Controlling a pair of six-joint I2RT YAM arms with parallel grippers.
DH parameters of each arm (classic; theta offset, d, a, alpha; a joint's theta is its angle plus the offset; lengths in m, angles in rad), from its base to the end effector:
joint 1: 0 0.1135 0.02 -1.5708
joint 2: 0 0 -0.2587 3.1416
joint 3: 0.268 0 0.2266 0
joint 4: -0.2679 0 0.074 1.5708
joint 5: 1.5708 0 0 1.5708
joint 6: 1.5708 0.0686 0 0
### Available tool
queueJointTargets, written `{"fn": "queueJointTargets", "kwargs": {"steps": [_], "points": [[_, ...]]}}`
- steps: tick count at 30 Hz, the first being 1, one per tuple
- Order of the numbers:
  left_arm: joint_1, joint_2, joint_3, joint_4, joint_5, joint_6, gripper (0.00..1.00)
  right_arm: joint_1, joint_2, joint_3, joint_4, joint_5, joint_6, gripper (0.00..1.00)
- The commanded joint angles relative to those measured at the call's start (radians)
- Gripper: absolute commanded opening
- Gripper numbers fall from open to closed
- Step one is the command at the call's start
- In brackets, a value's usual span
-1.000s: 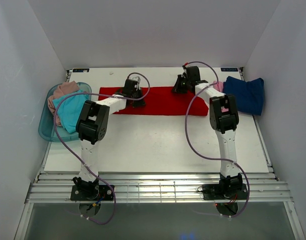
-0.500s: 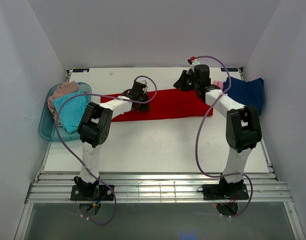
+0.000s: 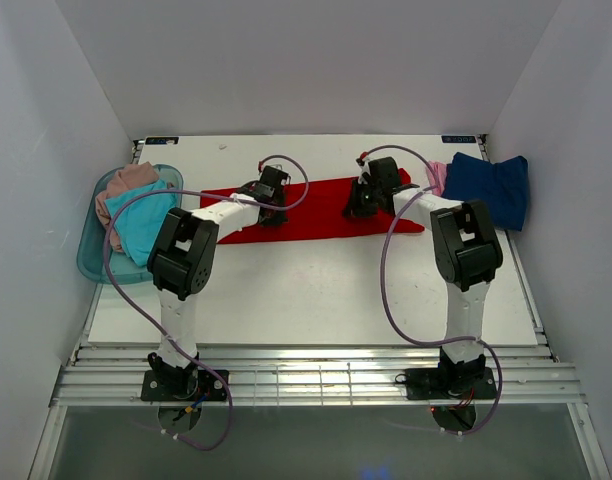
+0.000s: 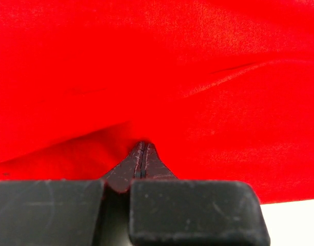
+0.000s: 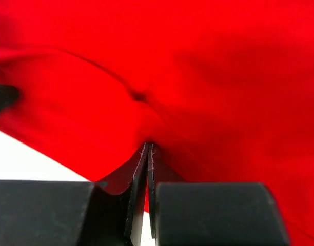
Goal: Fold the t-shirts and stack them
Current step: Fold the other side of the tshirt into a rectangle
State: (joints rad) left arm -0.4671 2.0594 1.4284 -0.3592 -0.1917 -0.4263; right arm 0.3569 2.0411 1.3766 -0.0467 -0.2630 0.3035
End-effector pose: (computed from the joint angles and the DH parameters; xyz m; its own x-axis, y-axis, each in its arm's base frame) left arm 0.3905 -0.1823 0.1433 -0.8239 -0.0391 -0.5654 0.0088 0.9966 -0.0818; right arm 0.4178 0.1748 0.1651 -0.7396 0.0322 -0.6723 -0.3153 0.8659 0.3884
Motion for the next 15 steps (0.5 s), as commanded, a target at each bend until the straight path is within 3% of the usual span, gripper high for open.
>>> {"fn": "queueJointTargets", "kwargs": {"steps": [1, 15], "points": [[0.004, -0.073, -0.023, -0.018, -0.043, 0.011, 0.00, 0.010, 0.014, 0.029, -0.057, 0.019, -0.004, 0.08], [0.085, -0.137, -0.097, 0.000, -0.121, 0.024, 0.00, 0.017, 0.080, 0.041, -0.180, 0.140, -0.004, 0.08]]}}
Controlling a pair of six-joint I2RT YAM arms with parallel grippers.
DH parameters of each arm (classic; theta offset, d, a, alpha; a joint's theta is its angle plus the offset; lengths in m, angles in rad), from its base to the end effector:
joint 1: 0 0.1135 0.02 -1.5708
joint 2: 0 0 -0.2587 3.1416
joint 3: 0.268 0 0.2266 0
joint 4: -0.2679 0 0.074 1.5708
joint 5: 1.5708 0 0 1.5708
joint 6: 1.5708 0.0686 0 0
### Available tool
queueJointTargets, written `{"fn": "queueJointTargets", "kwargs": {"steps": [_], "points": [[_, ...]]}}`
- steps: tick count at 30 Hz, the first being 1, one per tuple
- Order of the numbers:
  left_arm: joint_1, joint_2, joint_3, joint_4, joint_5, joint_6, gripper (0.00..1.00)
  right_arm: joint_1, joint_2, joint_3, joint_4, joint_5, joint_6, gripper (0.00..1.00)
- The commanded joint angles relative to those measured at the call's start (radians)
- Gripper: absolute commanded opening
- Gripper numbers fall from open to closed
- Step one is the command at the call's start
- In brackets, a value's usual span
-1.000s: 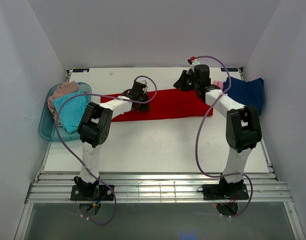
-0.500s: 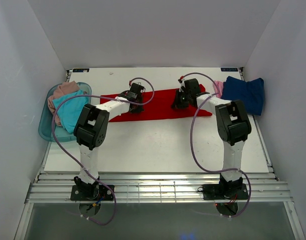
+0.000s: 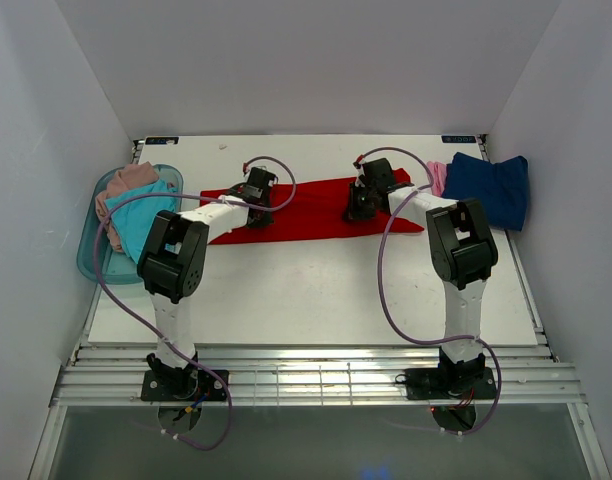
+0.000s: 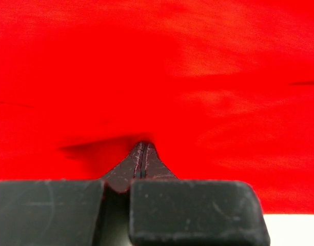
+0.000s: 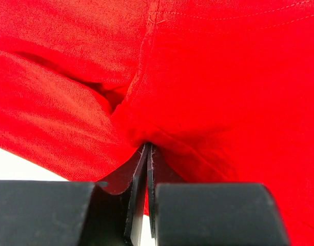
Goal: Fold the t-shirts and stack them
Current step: Fold the other side of the tshirt into a rectangle
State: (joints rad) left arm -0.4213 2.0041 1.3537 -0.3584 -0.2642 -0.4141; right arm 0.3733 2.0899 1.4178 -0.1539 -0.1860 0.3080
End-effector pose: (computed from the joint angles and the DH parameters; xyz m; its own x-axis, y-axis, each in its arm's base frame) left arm 0.3847 -0.1528 0.1451 -0.8146 -0.0606 -0.5768 -0.0656 0.9978 -0.0122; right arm 0.4168 0.1769 0.1451 -0.7963 0.0081 -0.6048 -0.2452 0.9097 0.3351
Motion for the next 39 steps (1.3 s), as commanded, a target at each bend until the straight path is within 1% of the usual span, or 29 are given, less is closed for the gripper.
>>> {"fn": "queueJointTargets", "kwargs": {"steps": [1, 6, 10, 17, 22, 23, 25, 27, 30, 31, 34, 39], "points": [[0.048, -0.087, -0.028, 0.004, -0.053, 0.012, 0.00, 0.003, 0.030, 0.000, -0.075, 0.063, -0.010, 0.08], [0.113, -0.102, -0.056, 0.071, -0.087, 0.021, 0.00, 0.007, 0.030, 0.003, -0.079, 0.059, -0.014, 0.08], [0.162, -0.059, -0.025, 0.095, -0.121, 0.040, 0.00, 0.012, 0.027, 0.001, -0.084, 0.054, -0.017, 0.08], [0.200, -0.041, 0.005, 0.183, -0.216, 0.080, 0.00, 0.018, 0.021, -0.003, -0.093, 0.049, -0.023, 0.08], [0.220, -0.001, 0.088, 0.196, -0.295, 0.141, 0.00, 0.021, 0.022, -0.003, -0.102, 0.046, -0.029, 0.08], [0.223, 0.016, 0.123, 0.182, -0.308, 0.144, 0.00, 0.022, 0.022, -0.003, -0.102, 0.046, -0.030, 0.08], [0.231, 0.018, 0.137, 0.173, -0.328, 0.135, 0.00, 0.024, 0.019, -0.006, -0.101, 0.048, -0.032, 0.08], [0.234, -0.005, 0.133, 0.174, -0.310, 0.115, 0.00, 0.024, 0.013, -0.010, -0.098, 0.049, -0.032, 0.08], [0.234, -0.048, 0.092, 0.200, -0.216, 0.095, 0.00, 0.026, -0.020, -0.022, -0.079, 0.071, -0.035, 0.08], [0.230, -0.054, 0.082, 0.202, -0.207, 0.092, 0.00, 0.026, -0.034, -0.025, -0.076, 0.079, -0.037, 0.08], [0.225, -0.061, 0.058, 0.184, -0.195, 0.092, 0.00, 0.026, -0.106, -0.019, -0.085, 0.138, -0.041, 0.09], [0.225, -0.080, 0.009, 0.112, -0.185, 0.075, 0.00, 0.027, -0.244, -0.013, -0.145, 0.290, -0.060, 0.14]]}}
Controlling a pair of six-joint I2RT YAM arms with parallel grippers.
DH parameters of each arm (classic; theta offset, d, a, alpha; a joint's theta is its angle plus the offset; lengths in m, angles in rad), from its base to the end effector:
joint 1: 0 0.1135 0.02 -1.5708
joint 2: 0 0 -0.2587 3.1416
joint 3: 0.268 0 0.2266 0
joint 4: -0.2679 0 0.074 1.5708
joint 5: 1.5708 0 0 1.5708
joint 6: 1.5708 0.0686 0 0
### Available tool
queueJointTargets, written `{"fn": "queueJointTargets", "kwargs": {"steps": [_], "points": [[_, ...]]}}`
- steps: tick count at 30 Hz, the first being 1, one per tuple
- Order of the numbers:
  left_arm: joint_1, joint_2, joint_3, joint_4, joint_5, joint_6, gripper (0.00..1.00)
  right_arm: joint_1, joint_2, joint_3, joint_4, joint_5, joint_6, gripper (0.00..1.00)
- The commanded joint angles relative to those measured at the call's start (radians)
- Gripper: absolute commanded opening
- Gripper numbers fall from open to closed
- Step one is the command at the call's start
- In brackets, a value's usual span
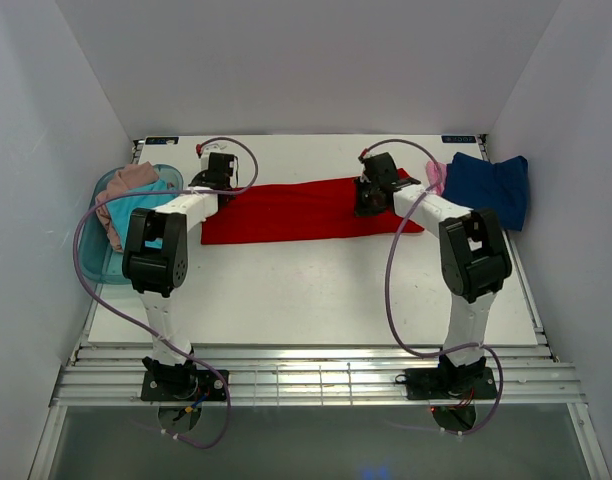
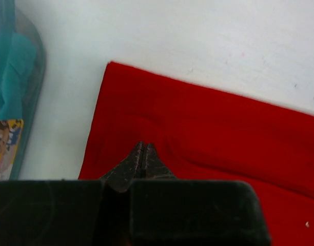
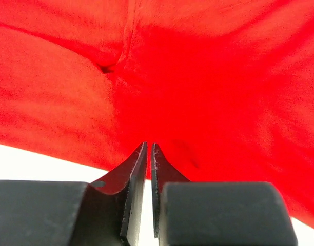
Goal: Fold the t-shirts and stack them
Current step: Fold the other side of the tshirt into a rectangle, then rotate the tshirt 90 degrees
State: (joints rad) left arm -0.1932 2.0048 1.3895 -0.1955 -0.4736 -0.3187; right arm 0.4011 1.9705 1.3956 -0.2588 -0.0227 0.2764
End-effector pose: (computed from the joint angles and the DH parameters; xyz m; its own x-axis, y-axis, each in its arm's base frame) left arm 0.4328 -0.0528 0.1732 -0.6324 -0.1604 -0.7579 -0.3535 0.9303 0.0980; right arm 0.3976 0.1703 0.1778 -0.7661 -0.0285 -0.6421 -0.2030 0.9586 0.1996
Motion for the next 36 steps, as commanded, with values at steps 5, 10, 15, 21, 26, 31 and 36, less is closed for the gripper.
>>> {"fn": "queueJointTargets", "kwargs": {"steps": [5, 10, 15, 21, 26, 31, 36], "points": [[-0.015, -0.113, -0.079, -0.122, 0.079, -0.049, 0.00, -0.002, -0.174, -0.007, -0.109, 0.265, -0.031, 0.15], [-0.028, -0.123, -0.113, -0.151, 0.082, -0.053, 0.00, -0.008, -0.142, -0.038, -0.145, 0.342, -0.025, 0.14], [-0.028, -0.098, -0.113, -0.197, 0.066, -0.053, 0.00, -0.037, -0.072, -0.037, -0.146, 0.389, -0.003, 0.12], [-0.028, -0.086, -0.130, -0.242, 0.053, -0.060, 0.00, -0.083, 0.007, -0.012, -0.154, 0.400, 0.007, 0.11], [-0.038, -0.077, -0.153, -0.326, 0.032, -0.086, 0.00, -0.102, 0.074, 0.026, -0.183, 0.395, 0.004, 0.11], [-0.069, -0.081, -0.220, -0.390, 0.035, -0.120, 0.00, -0.113, 0.177, 0.149, -0.209, 0.386, -0.008, 0.10], [-0.142, -0.080, -0.256, -0.438, 0.066, -0.131, 0.00, -0.123, 0.300, 0.325, -0.247, 0.354, -0.020, 0.08]]}}
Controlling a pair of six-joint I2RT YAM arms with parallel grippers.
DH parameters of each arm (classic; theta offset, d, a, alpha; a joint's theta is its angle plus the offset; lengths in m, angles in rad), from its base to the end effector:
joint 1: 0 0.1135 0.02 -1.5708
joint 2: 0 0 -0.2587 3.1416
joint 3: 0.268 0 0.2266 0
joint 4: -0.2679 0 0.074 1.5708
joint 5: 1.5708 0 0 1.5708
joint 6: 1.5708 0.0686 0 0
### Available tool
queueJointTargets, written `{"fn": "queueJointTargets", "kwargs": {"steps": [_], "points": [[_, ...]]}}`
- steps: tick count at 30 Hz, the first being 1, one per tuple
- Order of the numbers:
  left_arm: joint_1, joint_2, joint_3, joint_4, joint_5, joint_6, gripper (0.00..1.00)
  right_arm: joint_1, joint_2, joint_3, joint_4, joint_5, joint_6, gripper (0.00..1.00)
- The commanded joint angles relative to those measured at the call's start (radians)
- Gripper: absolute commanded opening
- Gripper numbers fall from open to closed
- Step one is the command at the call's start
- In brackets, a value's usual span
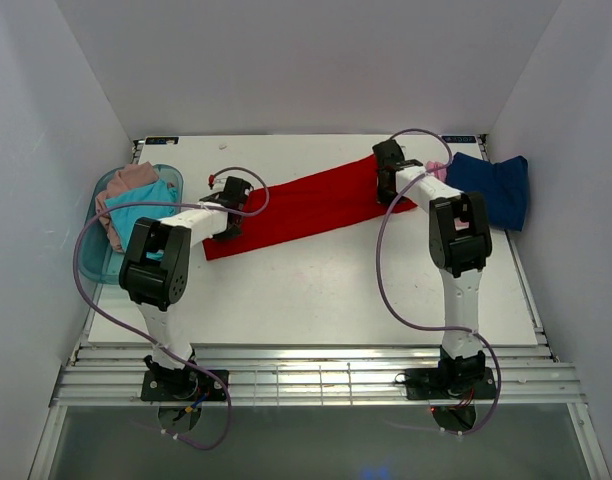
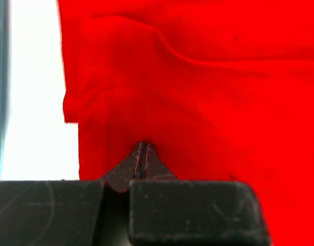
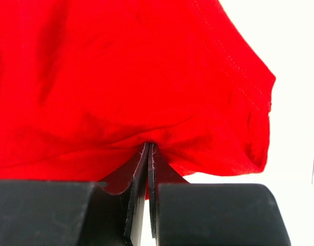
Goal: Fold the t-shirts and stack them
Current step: Rotate the tshirt 90 degrees
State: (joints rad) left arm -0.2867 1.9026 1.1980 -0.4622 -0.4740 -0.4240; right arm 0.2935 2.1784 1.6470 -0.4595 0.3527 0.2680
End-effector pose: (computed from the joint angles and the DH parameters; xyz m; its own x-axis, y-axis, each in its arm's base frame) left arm 0.3568 -0.0725 0.1381 -0.8365 -0.1350 -0.5310 -0.2904 0.9311 0.2208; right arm 0.4494 0.1111 0.1512 -0.7960 0.0190 -0.6050 0.1250 0.9831 -0.1335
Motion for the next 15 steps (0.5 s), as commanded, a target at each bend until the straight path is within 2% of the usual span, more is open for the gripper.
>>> {"fn": "queueJointTargets", "kwargs": {"steps": [1, 8, 11, 15], "points": [[-0.064, 0.026, -0.067, -0.193, 0.067, -0.030, 0.00, -0.017, 0.139, 0.145, -0.066, -0.035, -0.012, 0.08], [-0.209, 0.044, -0.080, -0.294, 0.176, -0.062, 0.00, -0.028, 0.343, 0.452, -0.126, -0.121, -0.003, 0.08], [-0.252, 0.039, -0.080, -0.323, 0.213, -0.068, 0.00, -0.039, 0.400, 0.531, -0.114, -0.201, 0.025, 0.08], [-0.324, 0.026, -0.071, -0.355, 0.342, -0.075, 0.00, -0.051, 0.428, 0.547, -0.048, -0.303, 0.065, 0.08]]}}
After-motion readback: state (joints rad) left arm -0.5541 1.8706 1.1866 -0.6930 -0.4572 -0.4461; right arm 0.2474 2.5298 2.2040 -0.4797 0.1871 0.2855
